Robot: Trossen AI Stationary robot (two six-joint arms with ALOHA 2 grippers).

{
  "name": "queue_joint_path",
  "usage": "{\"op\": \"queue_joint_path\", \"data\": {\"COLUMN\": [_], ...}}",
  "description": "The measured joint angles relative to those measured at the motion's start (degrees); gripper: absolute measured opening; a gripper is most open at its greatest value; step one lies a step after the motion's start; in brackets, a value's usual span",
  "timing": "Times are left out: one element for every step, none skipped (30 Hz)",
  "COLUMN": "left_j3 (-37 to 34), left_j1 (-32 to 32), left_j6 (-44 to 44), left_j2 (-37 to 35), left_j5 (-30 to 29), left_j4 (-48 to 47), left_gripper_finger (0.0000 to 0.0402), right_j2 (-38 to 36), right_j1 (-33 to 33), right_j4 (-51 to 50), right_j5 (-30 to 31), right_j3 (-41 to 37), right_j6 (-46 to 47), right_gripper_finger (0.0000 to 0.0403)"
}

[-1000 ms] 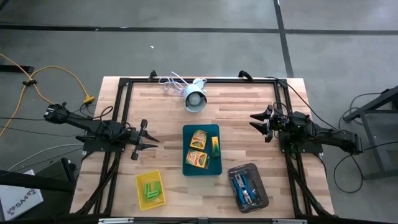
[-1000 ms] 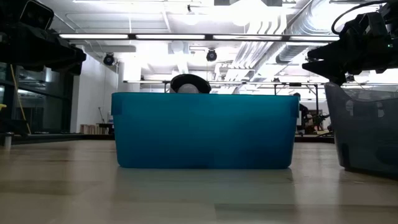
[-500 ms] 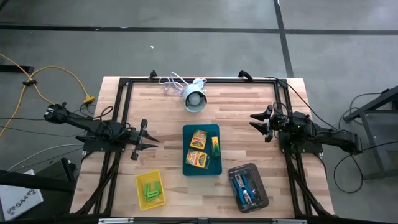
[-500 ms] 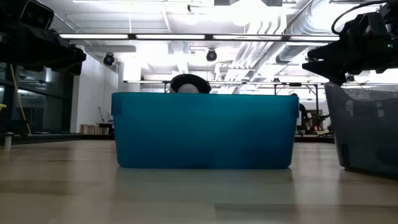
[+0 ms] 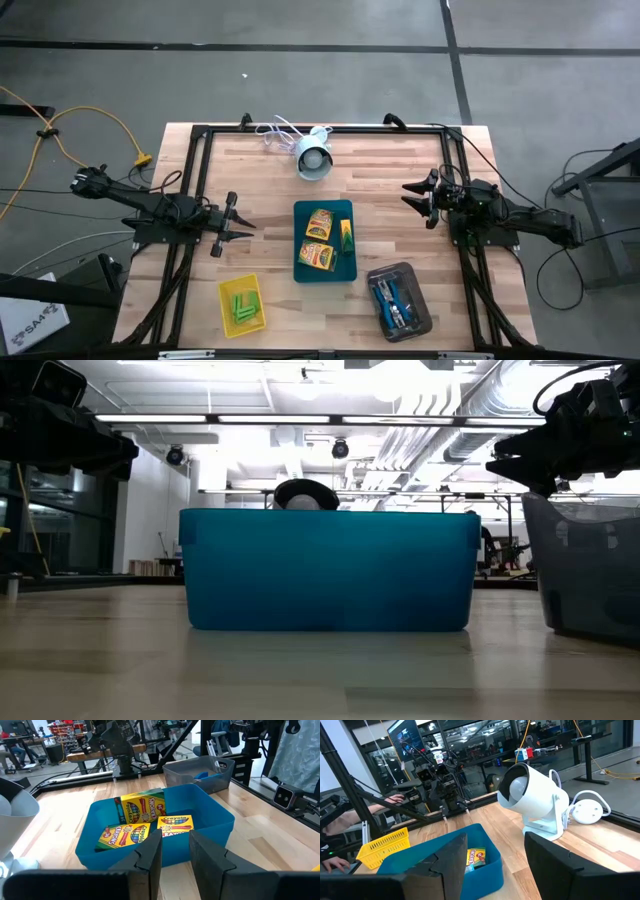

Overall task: Pick & Place School Supplies
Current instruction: Return to Home Position

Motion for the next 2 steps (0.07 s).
{"op": "queue_joint_path", "data": {"left_j3": [0.0,0.0], "left_j1": [-0.02,-0.02], "left_j6": [0.0,0.0], "left_j2": [0.0,0.02], "left_j5": [0.0,0.0], "left_j4": [0.0,-0.02], "left_gripper_finger": [0.009,0.009], "right_j2": [-0.01,-0.01], "right_j1": [-0.01,0.0], "right_j4": [0.0,0.0], "right_j5": [0.0,0.0], "right_j3": [-0.01,-0.01], "right_j6": [-0.01,0.01], "right_gripper_finger": [0.019,0.019]}}
